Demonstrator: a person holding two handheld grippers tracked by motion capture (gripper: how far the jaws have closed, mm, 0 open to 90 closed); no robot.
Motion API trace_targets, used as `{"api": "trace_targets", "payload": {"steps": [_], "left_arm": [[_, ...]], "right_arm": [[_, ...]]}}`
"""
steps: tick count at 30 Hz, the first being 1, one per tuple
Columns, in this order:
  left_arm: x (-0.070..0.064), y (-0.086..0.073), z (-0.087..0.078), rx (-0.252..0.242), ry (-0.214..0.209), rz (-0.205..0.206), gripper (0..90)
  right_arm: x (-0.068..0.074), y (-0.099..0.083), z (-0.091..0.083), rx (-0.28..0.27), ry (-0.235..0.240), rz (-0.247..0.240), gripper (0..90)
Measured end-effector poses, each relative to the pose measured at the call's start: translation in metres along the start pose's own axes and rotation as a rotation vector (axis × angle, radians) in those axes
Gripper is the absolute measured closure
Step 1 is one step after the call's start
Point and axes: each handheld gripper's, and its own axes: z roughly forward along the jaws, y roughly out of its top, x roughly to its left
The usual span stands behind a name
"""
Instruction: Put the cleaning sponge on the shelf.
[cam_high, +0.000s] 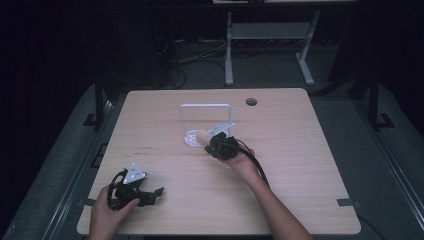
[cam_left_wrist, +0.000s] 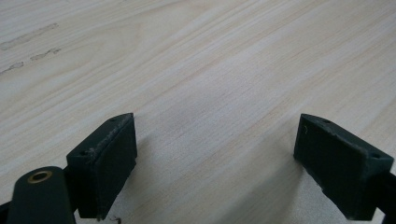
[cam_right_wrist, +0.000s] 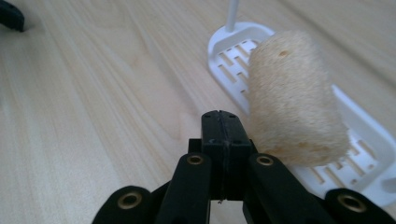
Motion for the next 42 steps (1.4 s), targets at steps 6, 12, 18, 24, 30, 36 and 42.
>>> {"api": "trace_targets", "payload": {"steps": [6,12,18,24,30,36,42], "left_arm": [[0.0,0.0,0.0,0.0,0.0,0.0,12.8],[0.0,0.0,0.0,0.0,0.0,0.0,12.7],[0.0,0.0,0.0,0.0,0.0,0.0,12.7],[0.0,0.0,0.0,0.0,0.0,0.0,12.7],[0.0,0.0,0.0,0.0,0.0,0.0,12.7],[0.0,0.0,0.0,0.0,0.0,0.0,12.7],[0.0,0.0,0.0,0.0,0.0,-0.001,12.7]], "right_arm": [[-0.002,-0.004,0.009,0.034,0.043,0.012,89.6],[-0.009,-0.009,0.014,0.053,0.015,0.026,89.6],[-0.017,-0.013,0.011,0.065,-0.011,0.03,89.5],[-0.024,-0.015,0.007,0.063,-0.039,0.037,89.5],[-0.034,-0.017,0.004,0.061,-0.066,0.057,89.5],[-0.043,-0.019,0.002,0.06,-0.096,0.072,89.5],[-0.049,-0.019,0.0,0.056,-0.102,0.088,89.5]]}}
